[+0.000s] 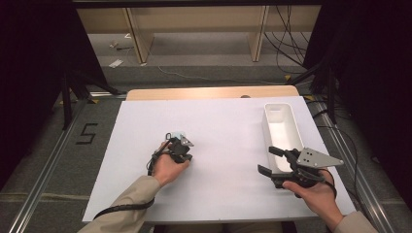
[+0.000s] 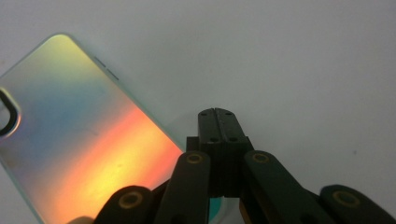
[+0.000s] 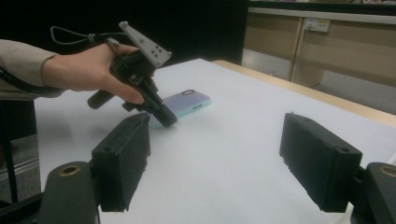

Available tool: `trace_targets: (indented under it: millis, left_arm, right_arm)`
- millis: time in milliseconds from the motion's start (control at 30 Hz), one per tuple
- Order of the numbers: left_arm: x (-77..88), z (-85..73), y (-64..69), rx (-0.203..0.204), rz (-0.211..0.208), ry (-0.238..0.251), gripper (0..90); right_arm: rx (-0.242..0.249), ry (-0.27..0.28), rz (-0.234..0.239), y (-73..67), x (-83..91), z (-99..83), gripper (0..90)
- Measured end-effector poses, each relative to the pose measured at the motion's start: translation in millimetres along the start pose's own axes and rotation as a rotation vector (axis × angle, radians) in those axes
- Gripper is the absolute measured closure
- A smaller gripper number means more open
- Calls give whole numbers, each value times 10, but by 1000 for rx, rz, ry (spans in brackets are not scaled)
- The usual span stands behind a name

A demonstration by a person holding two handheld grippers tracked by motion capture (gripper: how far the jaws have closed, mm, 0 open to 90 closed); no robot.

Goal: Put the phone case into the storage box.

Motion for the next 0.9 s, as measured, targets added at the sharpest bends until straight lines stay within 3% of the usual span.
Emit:
trace_targets:
  millis: [367,500,900]
  left_arm:
    - [137,-380,-330,85,28,-40,900]
    - [151,-419,-380,104,32,-46,900]
    - [159,-432,-403,103,42,-44,895]
  right_arm:
    - [1,-1,-2,4,7,0,254]
    - [2,-2,-1,3,9,-1,254]
    - [6,-9,3,10,17,-13,254]
Point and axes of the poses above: each handheld gripper's, and its own axes: x roughly backward along the jaws, z roughly out of its top, y roughly to its right, the point moved 5 cm from there along -x, roughly forward along the jaws, and after that the axes turned 15 degrees about -y, right-handed, at the moved point
